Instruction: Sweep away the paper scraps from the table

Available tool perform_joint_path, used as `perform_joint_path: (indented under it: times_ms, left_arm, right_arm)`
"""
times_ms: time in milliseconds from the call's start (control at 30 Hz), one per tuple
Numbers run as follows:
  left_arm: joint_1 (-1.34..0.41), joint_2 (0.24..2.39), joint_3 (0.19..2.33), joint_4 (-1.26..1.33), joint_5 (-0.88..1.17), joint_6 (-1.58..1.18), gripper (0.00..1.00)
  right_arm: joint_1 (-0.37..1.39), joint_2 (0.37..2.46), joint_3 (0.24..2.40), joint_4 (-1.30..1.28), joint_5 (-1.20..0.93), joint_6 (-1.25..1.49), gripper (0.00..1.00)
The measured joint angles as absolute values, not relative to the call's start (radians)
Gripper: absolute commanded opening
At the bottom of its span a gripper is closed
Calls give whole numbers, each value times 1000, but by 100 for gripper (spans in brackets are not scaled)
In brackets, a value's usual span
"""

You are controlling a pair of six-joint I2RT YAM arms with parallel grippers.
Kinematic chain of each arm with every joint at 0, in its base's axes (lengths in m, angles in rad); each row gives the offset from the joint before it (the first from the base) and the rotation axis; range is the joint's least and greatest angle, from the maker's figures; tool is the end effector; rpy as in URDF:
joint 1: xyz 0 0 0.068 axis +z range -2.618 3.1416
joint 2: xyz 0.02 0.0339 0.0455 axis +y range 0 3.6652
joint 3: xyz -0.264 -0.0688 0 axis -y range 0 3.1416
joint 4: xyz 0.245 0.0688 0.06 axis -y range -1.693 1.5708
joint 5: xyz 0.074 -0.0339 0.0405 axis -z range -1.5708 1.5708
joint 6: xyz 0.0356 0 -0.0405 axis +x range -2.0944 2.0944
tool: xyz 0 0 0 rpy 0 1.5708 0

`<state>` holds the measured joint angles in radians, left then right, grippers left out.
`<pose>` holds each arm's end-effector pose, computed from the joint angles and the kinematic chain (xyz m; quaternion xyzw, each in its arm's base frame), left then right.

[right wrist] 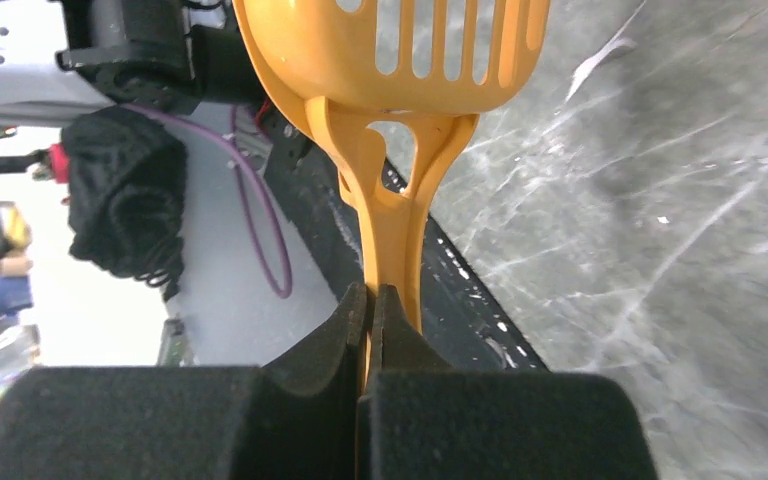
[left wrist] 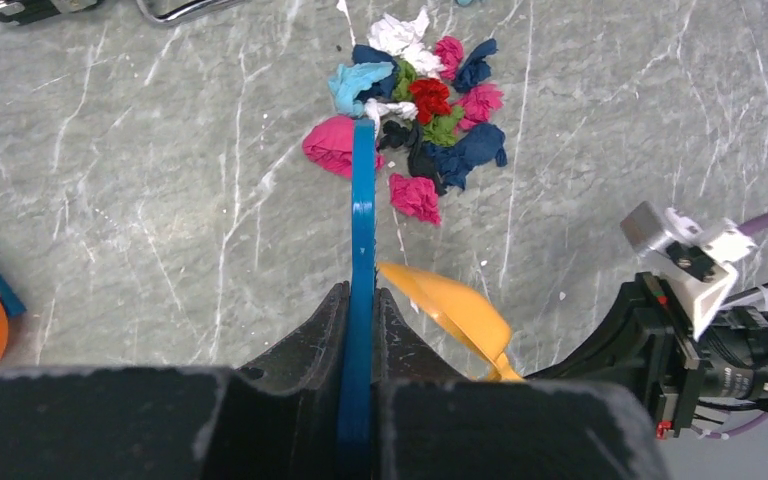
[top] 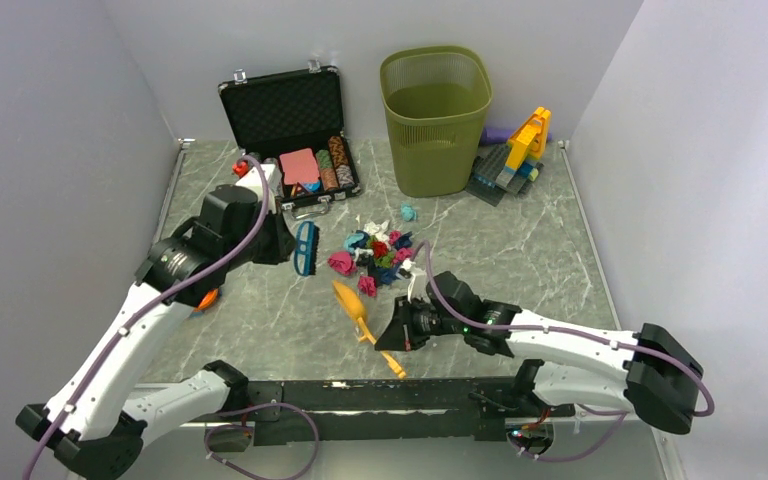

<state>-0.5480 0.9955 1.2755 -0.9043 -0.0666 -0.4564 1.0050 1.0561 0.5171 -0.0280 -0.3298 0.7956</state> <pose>0.1584 -0.0939 0.3964 0.0256 0.8894 -0.1933 0.4135 0.1092 0.1935 0.2112 -0.1689 0.8518 0.4612 0.1821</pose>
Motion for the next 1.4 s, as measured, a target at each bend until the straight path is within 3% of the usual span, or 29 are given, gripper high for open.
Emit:
perform_joint_path:
  times_ms: [200,533,633,700,933,1100,1233,1400]
  left_arm:
    - [-546,939,1262,-950,-99,-453,0]
    - [-535,890,1285,-1069,-202,-449,0]
    - [-531,859,1285,-1093,-219,-448,0]
    - [-531,840,1285,-1105,-227,-448,0]
    - [-529,814,1279,-1124,-233,-447,0]
    - [-527,816,1275,-1127,-235,-442,0]
    - [-527,815,1275,-1127,-242,-438,0]
    - [-527,808,1275,-1134,-281,-431,0]
  right_arm:
    - [1005,1195,406,294,-492,925,0]
    - [1005,1673,491,861,-679,1172,0]
    - [1003,1833,568,1057,-716,1285,43]
    - [999,1913,599,1181,-724,1362,56]
    - [929,2032,554,1398,-730,1522,58]
    - [885,1911,517,1288,-729,1435,58]
    - [927,1684,611,828,-620,1161,58]
    - [1072,1612,870,347,-346,811,61]
